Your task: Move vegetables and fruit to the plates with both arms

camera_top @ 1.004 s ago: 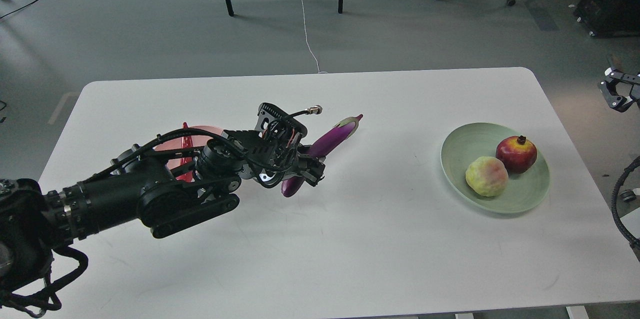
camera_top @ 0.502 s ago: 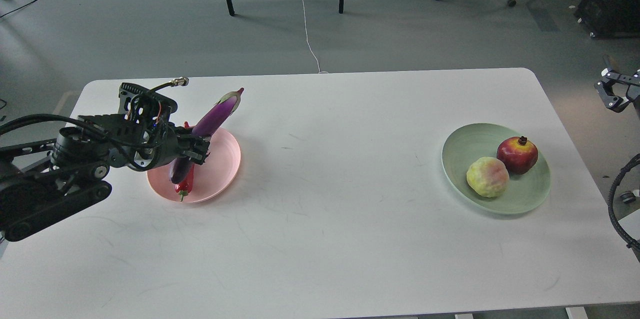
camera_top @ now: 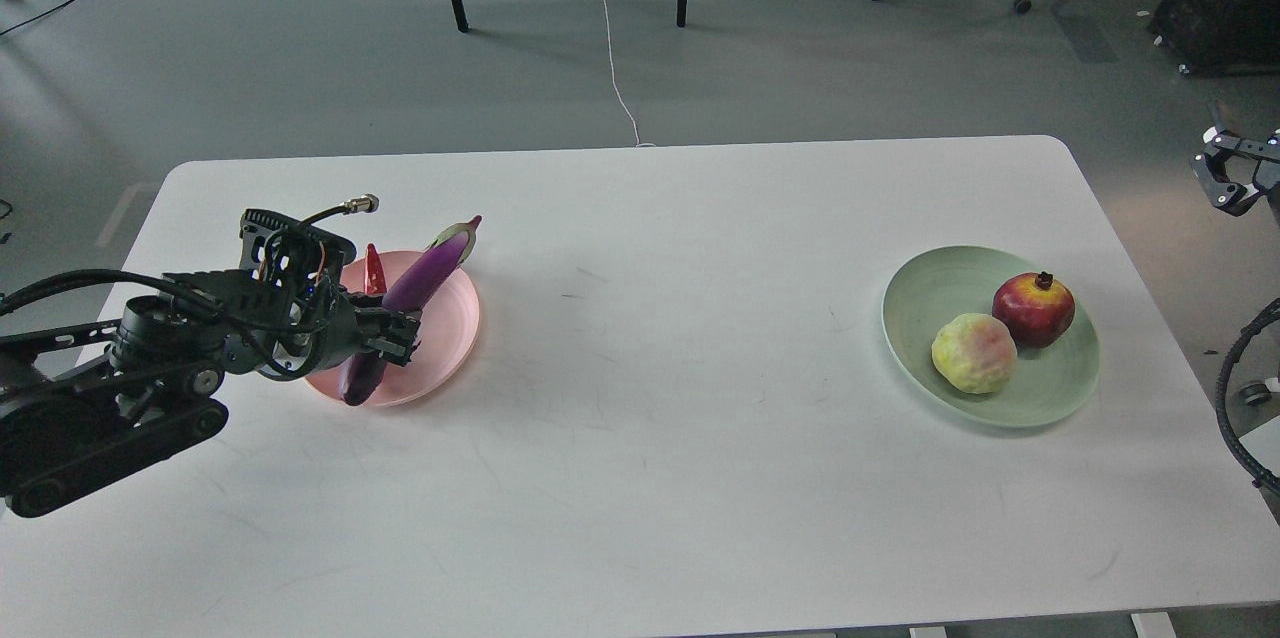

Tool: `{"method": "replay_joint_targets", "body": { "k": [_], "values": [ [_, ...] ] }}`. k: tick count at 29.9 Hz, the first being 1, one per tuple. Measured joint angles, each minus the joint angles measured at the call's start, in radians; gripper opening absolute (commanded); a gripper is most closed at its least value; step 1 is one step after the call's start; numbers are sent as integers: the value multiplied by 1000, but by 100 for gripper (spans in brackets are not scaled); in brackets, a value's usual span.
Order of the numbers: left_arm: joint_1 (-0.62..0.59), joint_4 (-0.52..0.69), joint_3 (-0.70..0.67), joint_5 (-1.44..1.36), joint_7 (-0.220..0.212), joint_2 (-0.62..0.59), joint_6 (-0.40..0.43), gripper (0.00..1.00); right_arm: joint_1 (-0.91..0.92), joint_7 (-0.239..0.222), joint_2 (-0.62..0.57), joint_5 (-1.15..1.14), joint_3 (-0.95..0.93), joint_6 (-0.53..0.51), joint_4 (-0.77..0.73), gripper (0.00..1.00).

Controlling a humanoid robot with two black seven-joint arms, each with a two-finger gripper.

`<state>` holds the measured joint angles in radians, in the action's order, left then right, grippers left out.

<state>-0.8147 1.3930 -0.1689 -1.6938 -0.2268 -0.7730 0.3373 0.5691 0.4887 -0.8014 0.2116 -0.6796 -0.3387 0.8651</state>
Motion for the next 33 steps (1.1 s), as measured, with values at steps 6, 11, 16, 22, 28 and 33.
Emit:
{"method": "replay_joint_targets", "body": {
  "k": [6, 11, 16, 22, 28, 33],
  "values": [
    [0, 1, -2, -4, 8, -1, -10, 80, -4, 0, 0, 0, 0, -1, 0, 98],
    [0, 0, -19, 4, 13, -16, -23, 89, -4, 0, 0, 0, 1, -4, 0, 98],
    [-3, -9, -173, 113, 15, -38, -78, 96, -8, 0, -8, 0, -1, -7, 0, 99],
    [-11, -111, -447, 469, 16, -9, -93, 97, 3, 0, -9, 0, -11, 4, -3, 99],
    [-19, -255, -581, 899, 21, 92, -94, 97, 34, 0, -7, 0, -15, 39, -42, 99],
    [-32, -353, -634, 1109, 131, 197, -115, 98, 41, 0, -1, 1, -16, 45, -52, 99]
  ]
}}
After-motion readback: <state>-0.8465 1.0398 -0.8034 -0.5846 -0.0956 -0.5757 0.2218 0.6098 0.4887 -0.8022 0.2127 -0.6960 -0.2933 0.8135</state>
